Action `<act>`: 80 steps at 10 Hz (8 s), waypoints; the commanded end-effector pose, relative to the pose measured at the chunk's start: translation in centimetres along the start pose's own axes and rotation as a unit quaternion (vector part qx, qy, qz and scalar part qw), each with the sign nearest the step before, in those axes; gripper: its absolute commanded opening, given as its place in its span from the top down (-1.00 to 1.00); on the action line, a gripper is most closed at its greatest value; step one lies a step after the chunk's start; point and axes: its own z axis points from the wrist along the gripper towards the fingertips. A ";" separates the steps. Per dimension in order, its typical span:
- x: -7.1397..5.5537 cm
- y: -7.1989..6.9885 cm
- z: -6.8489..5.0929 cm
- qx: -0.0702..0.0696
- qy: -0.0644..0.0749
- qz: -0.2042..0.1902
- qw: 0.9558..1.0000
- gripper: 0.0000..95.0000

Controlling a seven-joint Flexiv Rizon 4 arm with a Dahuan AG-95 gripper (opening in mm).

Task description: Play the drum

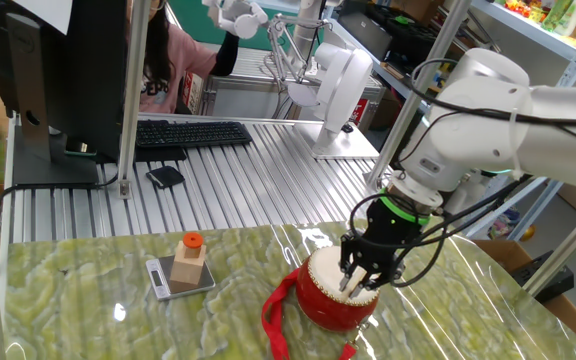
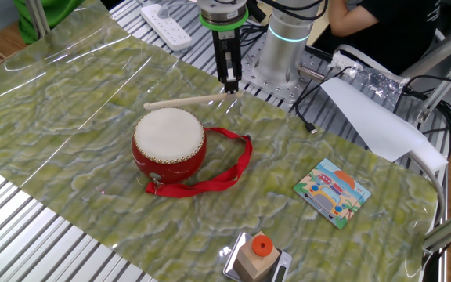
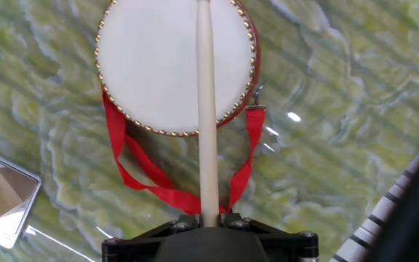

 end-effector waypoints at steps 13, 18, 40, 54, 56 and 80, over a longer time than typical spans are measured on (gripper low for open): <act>2.7 0.5 1.5 -0.005 0.010 -0.002 1.000 1.00; 3.2 1.4 3.6 -0.003 0.012 0.005 1.000 1.00; 3.6 0.2 1.4 0.003 -0.022 -0.026 0.999 1.00; 3.2 0.4 1.5 -0.004 -0.013 -0.050 0.999 1.00; 3.2 0.4 1.5 -0.005 -0.015 -0.050 0.999 1.00; 3.2 0.3 1.4 -0.008 -0.043 -0.031 0.999 1.00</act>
